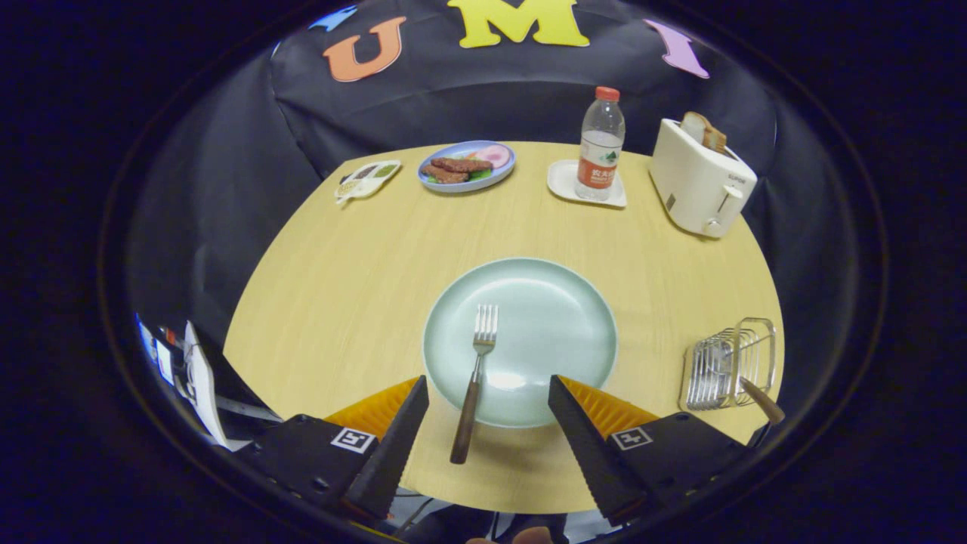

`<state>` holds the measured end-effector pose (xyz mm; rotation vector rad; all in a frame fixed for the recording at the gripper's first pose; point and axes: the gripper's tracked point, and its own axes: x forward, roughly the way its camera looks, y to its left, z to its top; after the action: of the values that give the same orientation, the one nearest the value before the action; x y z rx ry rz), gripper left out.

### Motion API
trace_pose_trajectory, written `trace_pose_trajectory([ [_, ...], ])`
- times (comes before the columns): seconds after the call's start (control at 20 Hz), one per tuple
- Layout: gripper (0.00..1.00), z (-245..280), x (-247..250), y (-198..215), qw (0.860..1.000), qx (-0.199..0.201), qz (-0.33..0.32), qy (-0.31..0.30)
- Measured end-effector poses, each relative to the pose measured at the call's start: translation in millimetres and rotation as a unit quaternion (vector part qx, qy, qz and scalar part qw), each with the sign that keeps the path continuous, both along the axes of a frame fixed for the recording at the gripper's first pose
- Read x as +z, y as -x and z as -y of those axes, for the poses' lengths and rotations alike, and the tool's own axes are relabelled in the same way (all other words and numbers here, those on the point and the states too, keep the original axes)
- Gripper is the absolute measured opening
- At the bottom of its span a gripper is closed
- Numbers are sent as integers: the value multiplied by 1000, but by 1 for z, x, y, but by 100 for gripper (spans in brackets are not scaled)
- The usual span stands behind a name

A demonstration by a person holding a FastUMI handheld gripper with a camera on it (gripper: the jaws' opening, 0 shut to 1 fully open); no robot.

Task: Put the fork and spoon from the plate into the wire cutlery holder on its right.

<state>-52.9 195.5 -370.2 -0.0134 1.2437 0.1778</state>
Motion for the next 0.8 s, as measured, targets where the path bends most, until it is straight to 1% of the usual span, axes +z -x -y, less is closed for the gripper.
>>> trace_pose_trajectory([
  [0.15, 97, -6, -25, -1, 1000, -6, -12, 14],
  [0.25, 94, -5, -38, 1, 999, -15, -27, 19],
  [0.3, 89, -11, -44, 7, 999, -19, -33, 18],
  [0.4, 72, -11, -52, 9, 999, -24, -44, 20],
  [0.45, 70, -11, -55, 10, 998, -27, -50, 21],
  [0.5, 70, -12, -56, 10, 998, -30, -53, 20],
  [0.55, 48, -13, -57, 11, 998, -30, -56, 19],
  [0.65, 42, -12, -62, 10, 998, -27, -61, 23],
  [0.7, 44, -10, -60, 11, 997, -29, -63, 27],
  [0.75, 13, -13, -67, 12, 997, -30, -68, 23],
  [0.8, 13, -10, -64, 13, 996, -29, -75, 24],
])
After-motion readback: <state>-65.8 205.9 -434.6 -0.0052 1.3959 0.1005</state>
